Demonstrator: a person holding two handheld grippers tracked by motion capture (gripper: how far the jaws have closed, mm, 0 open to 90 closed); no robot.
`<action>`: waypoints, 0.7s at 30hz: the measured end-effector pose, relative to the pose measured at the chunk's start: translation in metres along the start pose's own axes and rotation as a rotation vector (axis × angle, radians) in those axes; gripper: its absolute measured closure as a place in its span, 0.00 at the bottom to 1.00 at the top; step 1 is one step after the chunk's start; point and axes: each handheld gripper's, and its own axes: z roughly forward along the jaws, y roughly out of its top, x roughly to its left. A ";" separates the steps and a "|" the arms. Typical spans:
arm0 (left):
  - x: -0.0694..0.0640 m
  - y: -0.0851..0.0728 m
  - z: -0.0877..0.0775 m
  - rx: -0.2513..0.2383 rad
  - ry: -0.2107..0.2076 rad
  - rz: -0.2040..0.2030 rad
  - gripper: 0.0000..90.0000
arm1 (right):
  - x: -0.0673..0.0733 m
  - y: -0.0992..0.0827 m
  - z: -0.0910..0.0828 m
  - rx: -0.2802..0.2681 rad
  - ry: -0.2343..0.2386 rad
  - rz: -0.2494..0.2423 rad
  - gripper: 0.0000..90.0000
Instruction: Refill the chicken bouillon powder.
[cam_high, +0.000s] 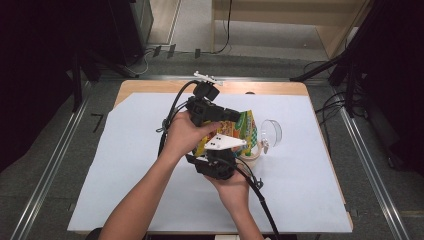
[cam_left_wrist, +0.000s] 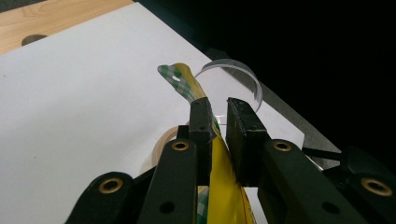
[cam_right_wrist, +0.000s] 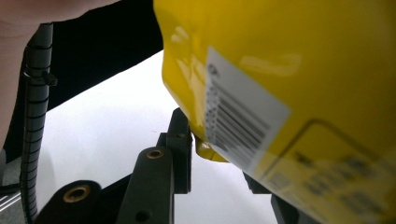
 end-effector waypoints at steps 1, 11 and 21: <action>0.000 0.000 0.000 0.001 0.000 -0.004 0.90 | 0.000 0.000 0.000 0.000 -0.002 -0.003 0.77; 0.006 0.007 0.006 0.027 -0.001 -0.021 0.90 | -0.005 0.001 0.002 -0.017 -0.007 0.024 0.77; 0.004 0.011 0.007 0.039 0.001 -0.021 0.90 | -0.006 0.002 0.000 -0.030 -0.006 0.028 0.77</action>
